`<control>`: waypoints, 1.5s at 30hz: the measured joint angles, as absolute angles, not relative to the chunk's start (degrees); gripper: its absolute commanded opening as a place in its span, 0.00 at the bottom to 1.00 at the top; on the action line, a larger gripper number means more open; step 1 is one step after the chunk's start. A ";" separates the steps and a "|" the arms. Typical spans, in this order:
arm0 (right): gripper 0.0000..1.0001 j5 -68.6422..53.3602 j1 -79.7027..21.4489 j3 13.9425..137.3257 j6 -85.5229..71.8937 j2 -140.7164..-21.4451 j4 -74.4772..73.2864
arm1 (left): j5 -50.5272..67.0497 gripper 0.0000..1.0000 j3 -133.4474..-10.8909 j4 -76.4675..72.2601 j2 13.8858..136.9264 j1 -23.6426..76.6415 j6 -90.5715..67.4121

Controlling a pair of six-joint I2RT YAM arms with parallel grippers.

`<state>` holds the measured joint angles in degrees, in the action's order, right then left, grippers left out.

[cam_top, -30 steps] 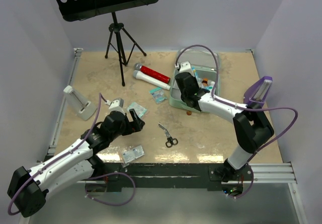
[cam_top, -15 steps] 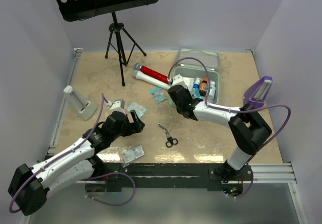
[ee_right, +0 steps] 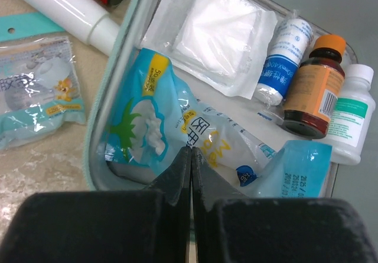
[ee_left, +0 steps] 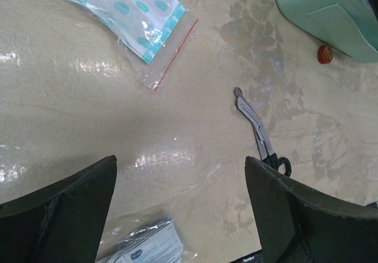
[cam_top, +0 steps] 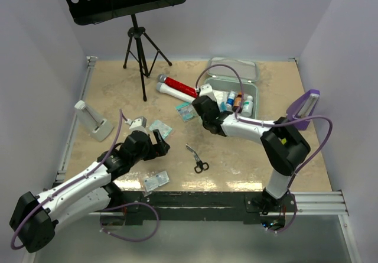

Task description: Organize the medicine kit

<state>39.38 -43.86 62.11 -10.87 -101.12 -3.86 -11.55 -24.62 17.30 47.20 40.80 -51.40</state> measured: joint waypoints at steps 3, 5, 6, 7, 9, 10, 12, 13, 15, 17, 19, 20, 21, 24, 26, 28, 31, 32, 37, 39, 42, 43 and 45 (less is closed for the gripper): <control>0.00 37.30 -41.43 61.93 -12.27 -100.84 -4.36 | -11.57 0.94 -24.62 17.28 47.70 40.80 -51.37; 0.02 35.09 -39.66 61.30 -12.75 -100.07 -5.04 | -11.55 0.94 -24.62 17.26 48.07 40.80 -51.37; 0.08 34.46 -39.03 61.06 -12.82 -99.77 -5.41 | -11.55 0.94 -24.62 17.21 48.38 40.80 -51.37; 0.15 33.52 -38.39 60.80 -12.82 -99.42 -5.85 | -11.53 0.94 -24.64 17.17 48.66 40.80 -51.37; 0.33 31.88 -37.76 60.71 -12.82 -98.91 -6.42 | -11.44 0.94 -24.62 16.99 49.47 40.80 -51.40; 0.39 31.31 -37.69 60.71 -12.71 -98.78 -6.37 | -11.31 0.94 -24.62 16.88 49.78 40.80 -51.37; 0.46 30.09 -37.56 60.71 -12.53 -98.19 -6.28 | -11.07 0.94 -24.62 16.75 50.41 40.80 -51.37; 0.49 29.47 -37.52 60.71 -12.53 -97.84 -6.42 | -10.92 0.94 -24.64 16.78 50.59 40.80 -51.40; 0.50 28.47 -37.47 60.71 -12.56 -97.14 -6.70 | -10.85 0.94 -24.62 16.75 50.63 40.80 -51.40; 0.50 27.46 -37.26 60.69 -12.58 -96.36 -7.38 | -10.85 0.94 -24.62 16.75 50.61 40.80 -51.40; 0.44 26.94 -36.71 60.71 -12.62 -95.72 -8.16 | -10.83 0.94 -24.62 16.73 50.61 40.80 -51.40; 0.42 26.46 -36.23 60.71 -12.64 -95.44 -8.47 | -10.85 0.94 -24.62 16.71 50.61 40.80 -51.40; 0.40 25.85 -35.46 60.71 -12.64 -95.26 -8.64 | -10.83 0.94 -24.62 16.67 50.61 40.80 -51.37; 0.37 24.93 -32.27 60.73 -12.84 -95.46 -9.04 | -10.79 0.94 -24.62 16.29 50.68 40.80 -51.40; 0.36 24.34 -29.95 60.73 -13.10 -96.25 -9.04 | -10.68 0.94 -24.62 15.99 50.68 40.80 -51.37; 0.35 23.97 -28.32 60.80 -13.52 -97.82 -8.99 | -10.66 0.94 -24.62 15.73 50.72 40.80 -51.37; 0.35 23.24 -27.75 60.84 -14.22 -101.03 -8.78 | -10.66 0.94 -24.62 15.53 50.81 40.80 -51.37; 0.35 22.96 -27.81 60.90 -14.33 -101.84 -8.58 | -10.66 0.94 -24.64 15.51 50.83 40.80 -51.37; 0.34 22.28 -27.92 61.76 -14.33 -103.55 -7.75 | -10.68 0.94 -24.62 15.51 50.83 40.80 -51.31; 0.34 21.65 -27.97 61.78 -14.26 -103.61 -7.62 | -10.68 0.94 -24.62 15.51 50.85 40.80 -51.29; 0.34 20.16 -27.97 61.78 -14.06 -103.61 -7.07 | -10.68 0.94 -24.62 15.33 51.42 40.80 -51.24; 0.34 19.70 -28.01 61.78 -14.02 -103.59 -6.85 | -10.68 0.94 -24.62 15.29 51.66 40.80 -51.22; 0.35 18.50 -28.10 61.78 -13.89 -103.59 -6.46 | -10.66 0.94 -24.62 15.07 52.25 40.80 -51.22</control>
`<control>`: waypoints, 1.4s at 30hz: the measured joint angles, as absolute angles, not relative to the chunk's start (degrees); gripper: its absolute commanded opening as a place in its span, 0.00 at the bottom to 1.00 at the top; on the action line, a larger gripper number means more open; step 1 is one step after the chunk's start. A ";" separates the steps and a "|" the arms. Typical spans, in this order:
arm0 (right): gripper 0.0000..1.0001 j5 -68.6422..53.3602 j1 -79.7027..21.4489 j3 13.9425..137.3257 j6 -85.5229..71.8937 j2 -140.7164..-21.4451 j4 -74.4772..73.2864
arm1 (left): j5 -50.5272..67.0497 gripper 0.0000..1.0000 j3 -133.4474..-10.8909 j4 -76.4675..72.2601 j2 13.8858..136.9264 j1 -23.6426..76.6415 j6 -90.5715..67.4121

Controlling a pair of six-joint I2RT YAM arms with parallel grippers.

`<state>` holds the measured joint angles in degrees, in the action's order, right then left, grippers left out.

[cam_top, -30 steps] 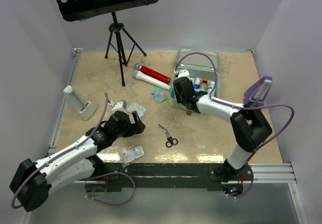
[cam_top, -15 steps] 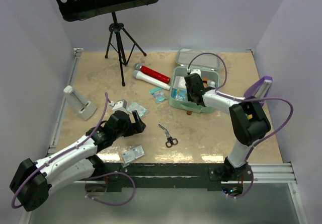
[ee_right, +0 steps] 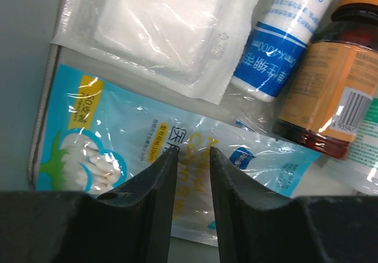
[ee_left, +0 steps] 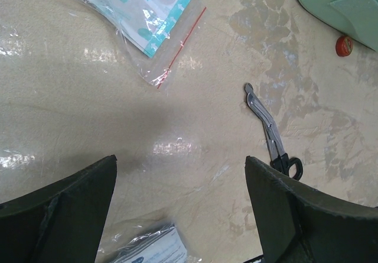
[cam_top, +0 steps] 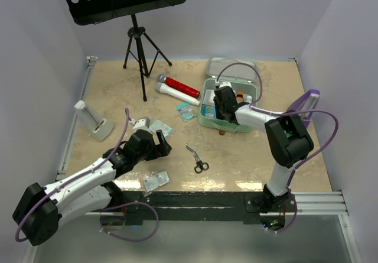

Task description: Organize the medicine kit

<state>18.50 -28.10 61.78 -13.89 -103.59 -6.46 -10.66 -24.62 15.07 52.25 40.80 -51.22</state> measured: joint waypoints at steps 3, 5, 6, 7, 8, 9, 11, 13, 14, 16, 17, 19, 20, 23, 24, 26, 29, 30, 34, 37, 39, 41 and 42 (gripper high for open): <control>0.36 16.69 -28.27 61.78 -13.89 -103.48 -5.74 | -10.63 0.94 -24.62 14.59 52.88 40.80 -51.22; 0.38 15.35 -28.29 61.78 -13.91 -103.37 -5.19 | -10.63 0.94 -24.62 14.55 52.93 40.80 -51.22; 0.39 14.85 -28.34 61.78 -13.93 -103.33 -5.08 | -10.63 0.94 -24.62 14.50 52.93 40.80 -51.20; 0.40 14.33 -28.38 61.78 -13.96 -103.15 -5.08 | -10.63 0.94 -24.62 14.48 52.93 40.80 -51.22; 0.42 13.91 -28.40 61.78 -14.04 -102.96 -5.15 | -10.63 0.94 -24.62 14.48 52.93 40.80 -51.20; 0.44 13.52 -28.51 61.78 -14.20 -102.54 -5.30 | -10.66 0.94 -24.62 14.52 52.90 40.80 -51.20; 0.48 13.02 -28.77 61.78 -14.63 -101.14 -6.07 | -10.70 0.94 -24.64 14.68 52.80 40.80 -51.22; 0.50 13.10 -29.17 61.78 -15.40 -98.56 -7.05 | -10.79 0.94 -24.62 14.85 52.49 40.80 -51.20; 0.50 13.52 -29.30 61.80 -15.70 -96.90 -7.29 | -10.90 0.94 -24.64 15.00 52.25 40.80 -51.20; 0.50 14.50 -29.54 61.93 -16.25 -93.36 -8.03 | -11.09 0.94 -24.64 15.35 51.75 40.80 -51.20; 0.50 15.20 -29.63 62.26 -16.60 -91.37 -8.43 | -11.20 0.94 -24.64 15.53 51.51 40.80 -51.20; 0.49 16.34 -29.74 62.98 -17.02 -87.59 -8.60 | -11.40 0.94 -24.64 15.70 51.20 40.80 -51.20; 0.49 16.95 -29.98 63.11 -17.17 -85.58 -8.56 | -11.57 0.94 -24.64 15.77 51.09 40.77 -51.20; 0.49 18.87 -32.01 63.09 -18.20 -80.64 -8.88 | -12.05 0.94 -24.84 16.19 50.96 40.62 -51.22; 0.48 20.25 -33.91 62.98 -18.96 -79.31 -8.97 | -12.19 0.94 -24.95 16.25 50.96 40.62 -51.22; 0.48 21.87 -38.79 62.28 -21.26 -77.78 -9.28 | -12.25 0.94 -25.30 16.49 50.96 40.53 -51.22; 0.53 22.90 -46.02 58.63 -26.85 -77.62 -9.65 | -12.23 0.94 -26.15 16.86 50.96 40.53 -51.29; 0.53 23.09 -47.44 56.77 -29.10 -77.65 -9.96 | -12.23 0.94 -26.26 16.84 50.96 40.53 -51.31; 0.56 25.06 -48.25 47.31 -39.09 -77.25 -11.22 | -12.08 0.94 -26.30 16.84 50.96 40.53 -51.53; 0.56 27.05 -47.72 41.10 -45.23 -75.46 -12.29 | -11.38 0.94 -25.76 16.75 50.48 40.53 -51.96; 0.56 28.36 -47.66 39.40 -48.40 -74.54 -12.67 | -10.85 0.94 -25.06 16.82 49.89 40.53 -52.14; 0.58 29.50 -47.66 39.20 -50.76 -74.78 -11.97 | -10.52 0.94 -24.51 16.84 49.45 40.53 -52.49; 0.59 29.98 -47.66 39.20 -51.68 -75.20 -11.55 | -10.41 0.94 -24.45 16.91 49.32 40.53 -52.58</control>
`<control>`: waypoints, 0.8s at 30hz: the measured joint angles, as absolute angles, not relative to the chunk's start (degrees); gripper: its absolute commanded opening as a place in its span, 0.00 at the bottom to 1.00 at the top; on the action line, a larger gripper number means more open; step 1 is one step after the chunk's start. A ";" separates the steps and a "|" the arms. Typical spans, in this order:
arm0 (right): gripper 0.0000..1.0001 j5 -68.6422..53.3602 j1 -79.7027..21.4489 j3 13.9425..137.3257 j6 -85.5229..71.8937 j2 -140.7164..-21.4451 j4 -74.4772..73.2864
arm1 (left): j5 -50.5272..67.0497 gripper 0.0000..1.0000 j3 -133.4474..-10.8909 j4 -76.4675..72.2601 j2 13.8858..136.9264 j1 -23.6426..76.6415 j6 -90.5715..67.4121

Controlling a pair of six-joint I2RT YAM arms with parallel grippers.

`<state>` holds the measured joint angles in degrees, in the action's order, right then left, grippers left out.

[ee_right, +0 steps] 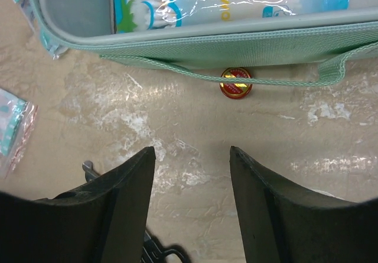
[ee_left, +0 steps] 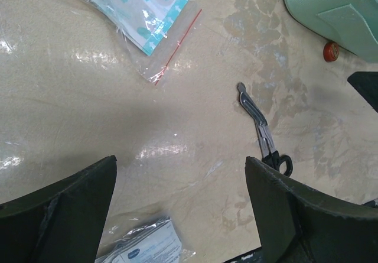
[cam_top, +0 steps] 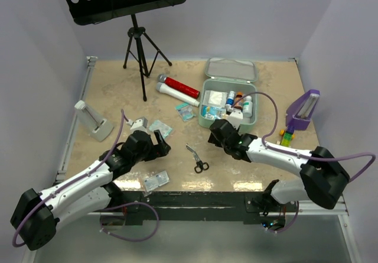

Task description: Organize the medicine kit

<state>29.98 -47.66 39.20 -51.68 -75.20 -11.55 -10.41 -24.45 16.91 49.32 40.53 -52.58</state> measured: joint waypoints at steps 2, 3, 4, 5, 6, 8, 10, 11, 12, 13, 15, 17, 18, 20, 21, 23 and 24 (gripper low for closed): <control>0.61 31.20 -47.66 39.13 -53.67 -76.88 -10.55 | -10.24 0.94 -24.43 16.80 49.08 40.53 -52.93; 0.61 31.79 -47.66 38.94 -54.46 -77.76 -10.02 | -10.17 0.94 -24.43 16.80 48.97 40.53 -52.95; 0.61 32.21 -47.62 38.68 -55.07 -78.63 -9.56 | -10.07 0.94 -24.43 16.80 48.90 40.53 -52.97; 0.62 32.49 -47.55 38.37 -55.61 -79.55 -9.10 | -9.98 0.94 -24.43 16.80 48.88 40.53 -52.97; 0.62 32.71 -47.44 38.20 -56.03 -80.42 -8.91 | -9.85 0.94 -24.43 16.82 48.88 40.53 -52.97; 0.63 33.17 -47.00 38.20 -56.58 -82.37 -8.58 | -9.61 0.94 -24.40 16.80 48.88 40.53 -52.97; 0.64 33.56 -46.24 38.20 -56.84 -83.94 -8.25 | -9.45 0.94 -24.38 16.80 48.88 40.53 -52.97; 0.64 33.56 -45.87 38.20 -56.95 -84.36 -8.12 | -9.39 0.94 -24.34 16.80 48.88 40.53 -52.97; 0.63 33.56 -45.21 38.20 -56.99 -84.68 -8.03 | -9.39 0.94 -24.23 16.78 48.88 40.53 -52.97; 0.63 33.54 -44.47 38.20 -56.99 -84.84 -7.81 | -9.37 0.94 -24.14 16.80 48.88 40.53 -52.95; 0.64 33.43 -42.63 38.20 -56.90 -84.90 -7.05 | -9.37 0.94 -23.99 16.80 48.88 40.53 -52.95; 0.64 33.45 -40.97 38.20 -56.73 -84.97 -5.93 | -9.37 0.94 -23.99 16.80 48.88 40.53 -52.95; 0.64 33.45 -40.18 38.22 -56.58 -85.14 -5.43 | -9.37 0.94 -23.99 16.80 48.88 40.53 -52.95; 0.64 33.43 -39.29 38.44 -56.31 -86.00 -4.84 | -9.37 0.94 -23.99 16.80 48.88 40.53 -52.93; 0.64 33.32 -39.16 38.72 -56.10 -86.89 -4.64 | -9.37 0.94 -23.99 16.78 48.88 40.53 -52.93; 0.64 33.61 -39.13 39.81 -55.44 -88.51 -4.16 | -9.37 0.94 -23.99 16.78 48.88 40.53 -52.93; 0.64 33.54 -39.13 40.38 -55.20 -89.10 -3.84 | -9.37 0.94 -23.99 16.78 48.88 40.53 -52.93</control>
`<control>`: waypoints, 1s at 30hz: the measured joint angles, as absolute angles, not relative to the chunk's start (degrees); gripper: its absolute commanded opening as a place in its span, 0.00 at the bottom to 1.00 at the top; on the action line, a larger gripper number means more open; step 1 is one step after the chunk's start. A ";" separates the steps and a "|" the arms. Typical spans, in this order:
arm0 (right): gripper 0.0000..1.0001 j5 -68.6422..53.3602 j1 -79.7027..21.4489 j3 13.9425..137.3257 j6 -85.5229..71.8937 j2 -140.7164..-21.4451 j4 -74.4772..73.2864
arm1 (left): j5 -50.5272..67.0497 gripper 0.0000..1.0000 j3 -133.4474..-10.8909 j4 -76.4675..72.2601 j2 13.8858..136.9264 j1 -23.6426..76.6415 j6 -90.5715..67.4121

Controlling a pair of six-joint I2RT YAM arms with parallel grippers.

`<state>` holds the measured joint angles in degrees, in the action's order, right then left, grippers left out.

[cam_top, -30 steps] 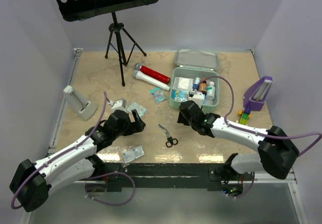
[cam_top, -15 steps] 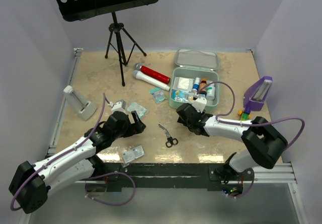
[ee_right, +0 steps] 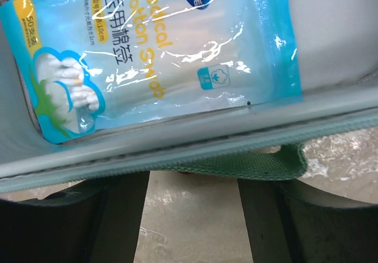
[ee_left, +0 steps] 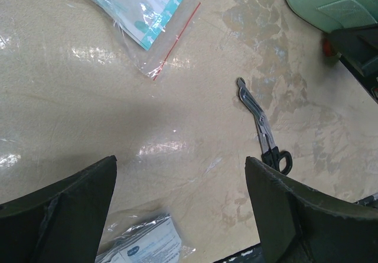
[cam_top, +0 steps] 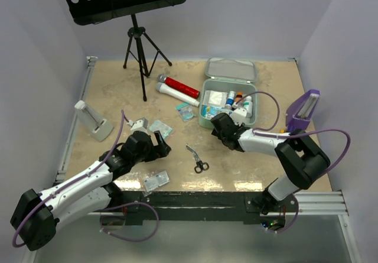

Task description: Organize the medicine kit

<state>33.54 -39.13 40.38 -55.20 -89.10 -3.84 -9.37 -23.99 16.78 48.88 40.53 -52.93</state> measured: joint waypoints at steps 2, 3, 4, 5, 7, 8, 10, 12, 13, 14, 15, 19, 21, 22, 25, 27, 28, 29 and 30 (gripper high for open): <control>0.64 33.54 -39.11 41.17 -54.83 -90.02 -3.46 | -9.37 0.94 -23.99 16.78 48.88 40.53 -52.93; 0.64 33.52 -39.07 41.28 -54.74 -90.17 -3.33 | -9.37 0.94 -23.99 16.78 48.90 40.53 -52.90; 0.64 33.52 -39.03 41.36 -54.61 -90.28 -3.31 | -9.37 0.94 -23.99 16.78 48.90 40.53 -52.90; 0.63 33.52 -38.98 41.52 -54.30 -90.41 -3.31 | -9.37 0.94 -23.99 16.78 48.90 40.53 -52.90; 0.62 33.52 -38.96 42.00 -53.69 -90.89 -3.36 | -9.37 0.94 -23.97 16.78 48.88 40.53 -52.90; 0.61 33.50 -38.96 42.50 -53.34 -91.44 -3.38 | -9.37 0.94 -23.88 16.64 48.88 40.53 -52.90; 0.60 33.52 -38.96 43.72 -52.60 -92.66 -3.46 | -9.34 0.94 -23.68 16.40 48.90 40.53 -52.90; 0.58 33.56 -38.94 45.32 -51.92 -94.11 -3.86 | -9.28 0.94 -23.64 16.36 49.01 40.53 -52.90; 0.58 33.54 -38.94 45.95 -51.59 -94.65 -4.08 | -9.21 0.94 -23.64 16.36 49.04 40.53 -52.90; 0.57 33.58 -38.92 47.00 -51.22 -95.44 -4.86 | -9.19 0.94 -23.64 16.36 49.04 40.53 -52.90; 0.56 33.56 -38.92 47.77 -50.89 -96.09 -5.32 | -9.17 0.94 -23.64 16.36 49.04 40.53 -52.90; 0.54 33.54 -38.92 50.94 -49.52 -98.37 -7.64 | -9.15 0.94 -23.64 16.38 48.84 40.53 -52.90; 0.54 33.47 -38.92 51.70 -49.01 -98.85 -8.60 | -9.13 0.94 -23.64 16.36 48.53 40.53 -52.90; 0.55 33.45 -38.94 51.96 -48.77 -98.98 -8.99 | -9.13 0.94 -23.62 16.36 48.38 40.53 -52.90; 0.57 33.26 -38.92 52.16 -48.53 -98.98 -9.54 | -9.10 0.94 -23.57 16.23 48.25 40.53 -52.90; 0.58 32.93 -38.92 52.10 -48.51 -98.74 -9.78 | -8.91 0.94 -23.51 15.90 48.25 40.53 -52.90; 0.59 32.58 -38.92 51.99 -48.53 -98.50 -9.96 | -8.80 0.94 -23.51 15.77 48.25 40.53 -52.90; 0.59 32.14 -38.92 51.72 -48.51 -98.13 -10.24 | -8.56 0.94 -23.51 15.49 48.31 40.53 -52.90; 0.58 31.77 -38.92 51.22 -48.53 -97.56 -10.57 | -8.43 0.94 -23.51 15.27 48.42 40.53 -52.90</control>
